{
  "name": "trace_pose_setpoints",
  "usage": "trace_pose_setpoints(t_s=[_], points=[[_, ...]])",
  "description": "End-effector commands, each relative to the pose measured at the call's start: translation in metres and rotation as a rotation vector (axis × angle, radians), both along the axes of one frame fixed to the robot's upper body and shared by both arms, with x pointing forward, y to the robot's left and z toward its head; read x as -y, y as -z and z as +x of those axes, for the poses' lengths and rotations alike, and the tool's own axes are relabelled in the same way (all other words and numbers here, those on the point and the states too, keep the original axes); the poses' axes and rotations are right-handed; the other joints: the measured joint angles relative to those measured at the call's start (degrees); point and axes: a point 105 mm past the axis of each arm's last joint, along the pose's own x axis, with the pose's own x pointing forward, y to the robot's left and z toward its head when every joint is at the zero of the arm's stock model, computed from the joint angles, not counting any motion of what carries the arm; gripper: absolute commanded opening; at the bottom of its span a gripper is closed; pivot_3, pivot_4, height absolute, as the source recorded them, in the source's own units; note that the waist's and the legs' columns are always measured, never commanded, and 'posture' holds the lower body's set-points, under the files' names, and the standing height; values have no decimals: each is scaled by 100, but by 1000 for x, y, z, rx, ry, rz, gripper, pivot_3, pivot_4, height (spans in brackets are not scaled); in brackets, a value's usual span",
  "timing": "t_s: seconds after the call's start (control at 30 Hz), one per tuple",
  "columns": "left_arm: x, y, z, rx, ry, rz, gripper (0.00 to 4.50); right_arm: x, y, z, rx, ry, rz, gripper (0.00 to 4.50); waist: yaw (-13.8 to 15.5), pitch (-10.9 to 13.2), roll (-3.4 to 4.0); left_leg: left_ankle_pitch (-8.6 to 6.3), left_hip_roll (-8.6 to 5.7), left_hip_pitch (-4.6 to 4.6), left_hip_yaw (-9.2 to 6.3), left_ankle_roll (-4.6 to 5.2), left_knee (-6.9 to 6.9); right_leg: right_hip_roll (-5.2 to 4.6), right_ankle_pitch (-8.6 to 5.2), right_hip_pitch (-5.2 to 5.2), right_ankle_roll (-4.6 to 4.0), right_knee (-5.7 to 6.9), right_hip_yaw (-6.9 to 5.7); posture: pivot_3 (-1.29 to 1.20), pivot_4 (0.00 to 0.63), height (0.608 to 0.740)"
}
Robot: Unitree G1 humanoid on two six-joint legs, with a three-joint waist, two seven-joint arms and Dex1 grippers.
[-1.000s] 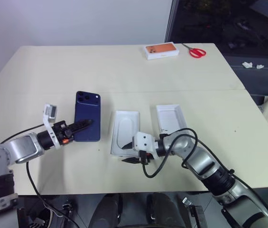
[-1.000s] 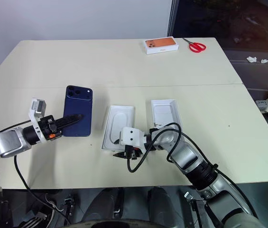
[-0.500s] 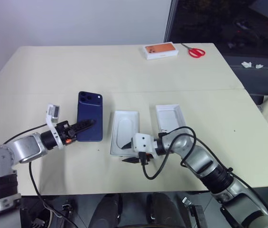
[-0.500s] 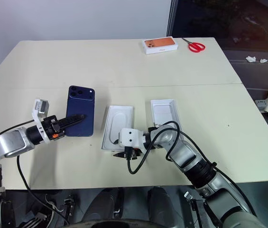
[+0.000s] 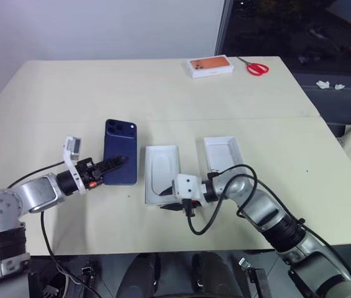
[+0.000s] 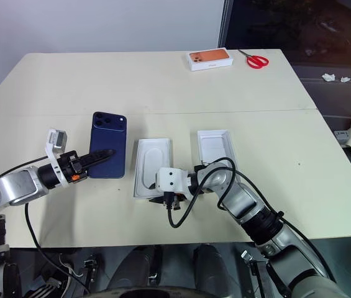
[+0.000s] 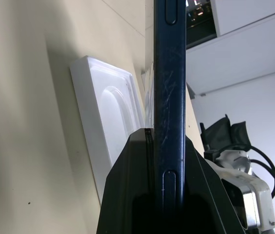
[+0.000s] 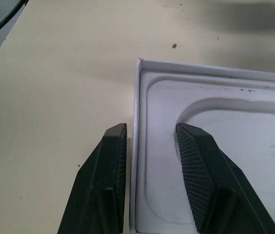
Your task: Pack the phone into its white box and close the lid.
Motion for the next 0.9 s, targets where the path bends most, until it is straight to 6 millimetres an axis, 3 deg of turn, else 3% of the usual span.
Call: trace_pose_setpoints(t_s=[0.03, 0.13, 0.27, 0.6, 0.9], points=[[2, -16, -2, 73, 12, -12, 0, -8, 3, 1, -1, 17, 14, 1647, -9, 0, 0, 0, 0, 0, 0, 0, 0, 1, 0, 0, 0, 0, 0, 0, 150, 740], [3, -16, -2, 73, 12, -12, 0, -10, 4, 4, 1, 32, 18, 1647, -7, 0, 0, 1, 1, 0, 0, -1, -1, 2, 0, -2, 0, 2, 1, 0, 150, 740], [4, -16, -2, 73, 14, -9, 0, -6, 5, 6, 7, 35, 1, 649, -12, -1, -1, 1, 1, 3, 0, -1, 1, 3, 0, -1, 0, 2, 0, 0, 150, 740], [4, -16, -2, 73, 14, -7, 0, -8, 2, 6, 15, 35, 15, 649, -7, -1, -1, 1, 1, 6, 0, -1, 2, 3, 0, -1, 0, 4, 0, 0, 150, 740], [3, -16, -1, 75, 10, -11, 0, -33, 6, 13, 30, 104, 43, 649, -26, -2, -2, 2, 1, 7, 0, -3, 2, 5, 0, -3, 0, 6, 1, 0, 150, 740]])
